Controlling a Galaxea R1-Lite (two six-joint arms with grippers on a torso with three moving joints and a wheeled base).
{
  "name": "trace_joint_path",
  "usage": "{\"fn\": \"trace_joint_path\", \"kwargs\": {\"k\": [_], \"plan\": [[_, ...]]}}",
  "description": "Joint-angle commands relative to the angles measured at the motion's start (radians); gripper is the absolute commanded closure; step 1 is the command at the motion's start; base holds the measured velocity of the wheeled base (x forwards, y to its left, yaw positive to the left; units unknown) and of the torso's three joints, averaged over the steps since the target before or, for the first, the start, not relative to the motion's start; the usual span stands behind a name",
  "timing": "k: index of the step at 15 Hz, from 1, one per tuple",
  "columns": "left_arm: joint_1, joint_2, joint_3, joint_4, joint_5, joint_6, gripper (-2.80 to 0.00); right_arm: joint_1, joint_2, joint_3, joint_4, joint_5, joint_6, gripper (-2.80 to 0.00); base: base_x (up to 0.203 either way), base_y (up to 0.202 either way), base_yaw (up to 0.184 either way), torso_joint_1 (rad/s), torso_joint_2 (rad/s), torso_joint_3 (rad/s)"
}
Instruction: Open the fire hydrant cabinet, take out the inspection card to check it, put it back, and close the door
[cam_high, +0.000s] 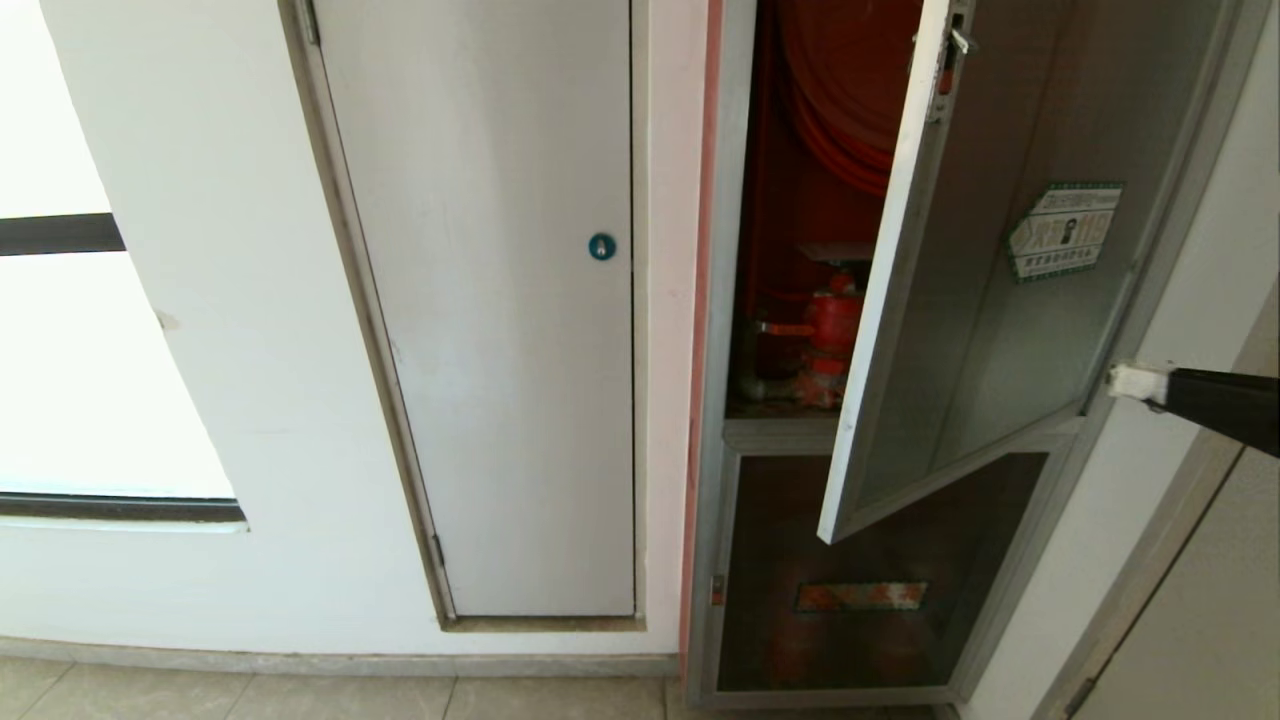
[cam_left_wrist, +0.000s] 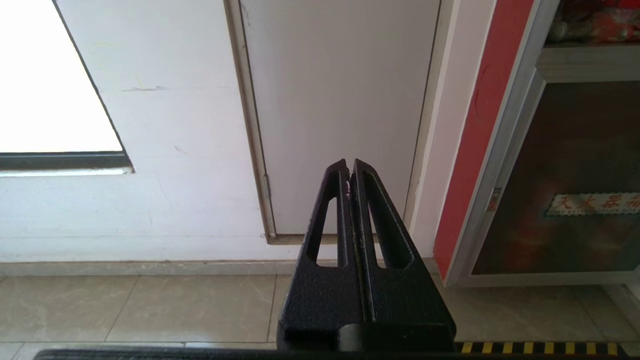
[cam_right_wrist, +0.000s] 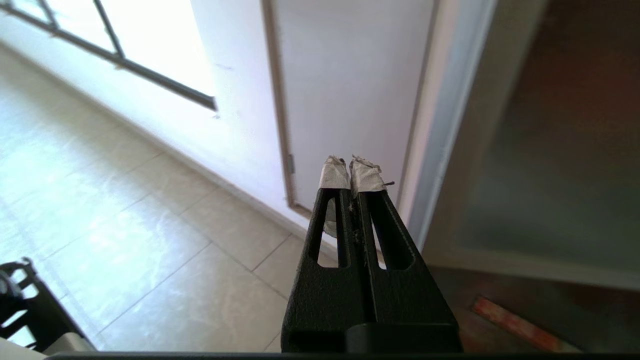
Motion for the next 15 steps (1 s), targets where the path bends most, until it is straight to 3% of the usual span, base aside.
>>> {"fn": "trace_joint_path", "kwargs": {"k": [1,3,7,11,15], "plan": [[0.000,0.001,0.000,0.000,0.000,0.000,0.00,0.087,0.205,-0.044,-0.077,-0.007,0.002,0.00,0.000,0.000,0.000,0.000,0.00,0.000],[0.000,0.001,0.000,0.000,0.000,0.000,0.00,0.172,0.313,-0.076,-0.185,-0.079,0.004,0.00,0.000,0.000,0.000,0.000,0.00,0.000],[0.000,0.001,0.000,0.000,0.000,0.000,0.00,0.328,0.469,-0.203,-0.246,-0.319,0.007,0.00,0.000,0.000,0.000,0.000,0.00,0.000],[0.000,0.001,0.000,0.000,0.000,0.000,0.00,0.436,0.630,-0.301,-0.312,-0.666,0.009,0.00,0.000,0.000,0.000,0.000,0.00,0.000],[0.000,0.001,0.000,0.000,0.000,0.000,0.00,0.487,0.808,-0.467,-0.424,-1.009,0.007,0.00,0.000,0.000,0.000,0.000,0.00,0.000]]}}
